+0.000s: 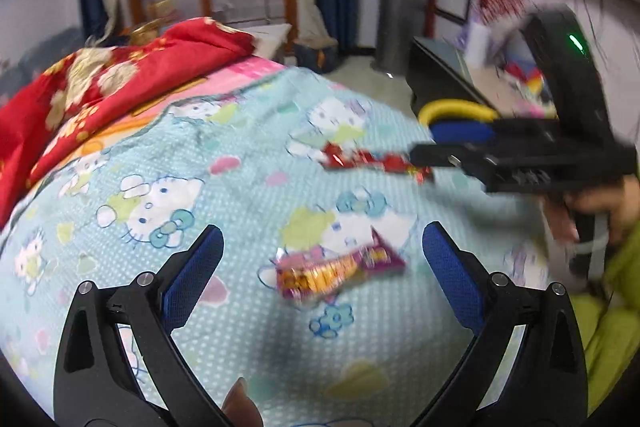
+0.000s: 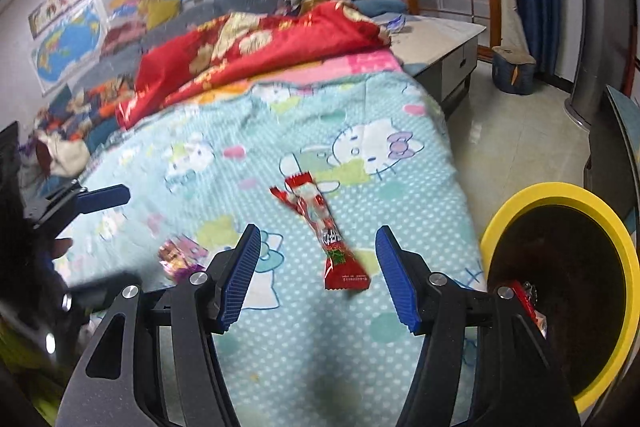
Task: Collect trash
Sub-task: 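Move both open tools back to the remaining wrappers on the bed, then grasp the yellow-purple snack packet with the left tool while the right tool grasps the red candy wrapper, then carry the snack packet and red candy wrapper over the bin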
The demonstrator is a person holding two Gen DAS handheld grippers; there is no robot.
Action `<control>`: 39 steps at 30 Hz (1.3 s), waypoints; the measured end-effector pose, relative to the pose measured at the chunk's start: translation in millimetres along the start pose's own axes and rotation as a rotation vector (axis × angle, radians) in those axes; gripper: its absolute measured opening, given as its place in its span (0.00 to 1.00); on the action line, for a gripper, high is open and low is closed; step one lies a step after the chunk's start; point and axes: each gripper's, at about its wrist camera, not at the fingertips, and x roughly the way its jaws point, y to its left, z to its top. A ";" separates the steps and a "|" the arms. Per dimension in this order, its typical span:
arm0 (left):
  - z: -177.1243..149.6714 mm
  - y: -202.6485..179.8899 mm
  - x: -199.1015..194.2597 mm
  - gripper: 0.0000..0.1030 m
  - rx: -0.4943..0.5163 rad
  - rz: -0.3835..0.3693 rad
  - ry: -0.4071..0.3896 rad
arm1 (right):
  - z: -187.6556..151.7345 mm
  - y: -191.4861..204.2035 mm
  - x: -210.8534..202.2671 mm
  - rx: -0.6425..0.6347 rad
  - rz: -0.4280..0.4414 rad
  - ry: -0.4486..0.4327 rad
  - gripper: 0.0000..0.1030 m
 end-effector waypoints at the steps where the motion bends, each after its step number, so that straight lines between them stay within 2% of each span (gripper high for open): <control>1: -2.6 -1.9 2.8 0.89 0.015 -0.007 0.007 | -0.1 -0.4 5.9 -0.008 -0.008 0.014 0.56; 6: -9.7 -8.6 19.3 0.82 0.069 -0.018 0.045 | -4.1 -3.6 29.6 -0.025 -0.024 0.066 0.53; 10: -11.9 -12.7 32.8 0.73 0.114 -0.015 0.078 | -9.0 -8.1 38.3 -0.011 -0.038 0.079 0.30; 11: -12.9 -13.3 37.1 0.68 0.121 -0.014 0.092 | -9.1 -9.7 37.3 -0.006 -0.041 0.077 0.23; 14: -15.5 -15.5 46.3 0.55 0.130 -0.019 0.119 | -9.9 -16.7 33.9 0.029 -0.029 0.070 0.21; 18: -15.9 -22.2 51.3 0.33 0.152 -0.021 0.133 | -12.2 -20.2 27.3 0.042 -0.038 0.057 0.21; 26: -6.0 -28.9 56.8 0.17 0.121 -0.036 0.133 | -11.9 -24.0 5.4 0.077 -0.034 0.012 0.20; 34: 15.4 -32.3 55.8 0.15 0.016 -0.106 0.093 | -4.5 -39.0 -19.5 0.115 -0.056 -0.050 0.20; 39: 31.7 -47.2 49.2 0.14 0.014 -0.133 0.046 | -1.0 -53.0 -36.2 0.144 -0.090 -0.089 0.20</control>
